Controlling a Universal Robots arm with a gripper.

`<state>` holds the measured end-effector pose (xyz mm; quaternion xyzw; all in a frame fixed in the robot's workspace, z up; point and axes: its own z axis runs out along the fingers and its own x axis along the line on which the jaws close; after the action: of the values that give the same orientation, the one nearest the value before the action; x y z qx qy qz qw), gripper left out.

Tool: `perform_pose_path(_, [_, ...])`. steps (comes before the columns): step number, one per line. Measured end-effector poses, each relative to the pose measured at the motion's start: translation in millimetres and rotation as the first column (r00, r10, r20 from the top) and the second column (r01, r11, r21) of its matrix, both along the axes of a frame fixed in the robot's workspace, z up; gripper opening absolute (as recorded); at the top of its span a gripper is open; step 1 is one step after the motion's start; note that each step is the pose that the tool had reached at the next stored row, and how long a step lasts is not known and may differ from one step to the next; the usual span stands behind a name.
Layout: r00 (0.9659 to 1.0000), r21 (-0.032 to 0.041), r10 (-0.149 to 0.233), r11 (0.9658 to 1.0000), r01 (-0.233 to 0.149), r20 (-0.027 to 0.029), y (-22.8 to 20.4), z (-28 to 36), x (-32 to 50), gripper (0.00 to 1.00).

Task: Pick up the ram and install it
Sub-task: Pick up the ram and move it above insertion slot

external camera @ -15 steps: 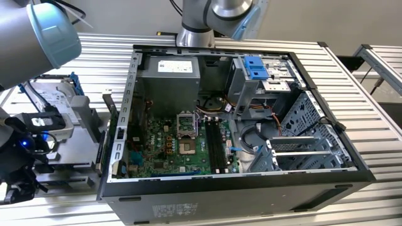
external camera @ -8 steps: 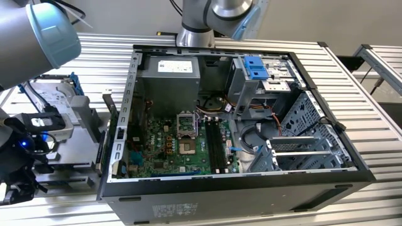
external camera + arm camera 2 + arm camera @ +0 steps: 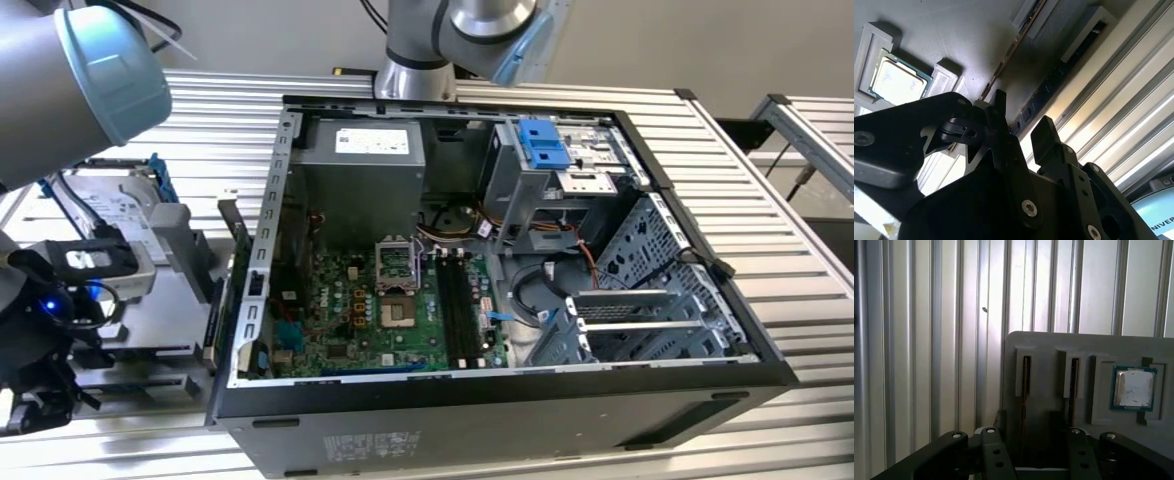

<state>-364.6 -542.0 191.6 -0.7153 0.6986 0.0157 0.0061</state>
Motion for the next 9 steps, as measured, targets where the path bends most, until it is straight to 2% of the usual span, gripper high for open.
perform_pose_path(1, [1.0000, 0.0000, 0.000, 1.0000, 0.000, 0.0000, 0.0, 0.0, 0.0, 1.00])
perform_pose_path(2, [1.0000, 0.0001, 0.000, 1.0000, 0.000, 0.0000, 0.0, 0.0, 0.0, 0.00])
perform_pose_path(9, [1.0000, 0.0001, 0.000, 1.0000, 0.000, 0.0001, 0.0, 0.0, -0.2, 0.00])
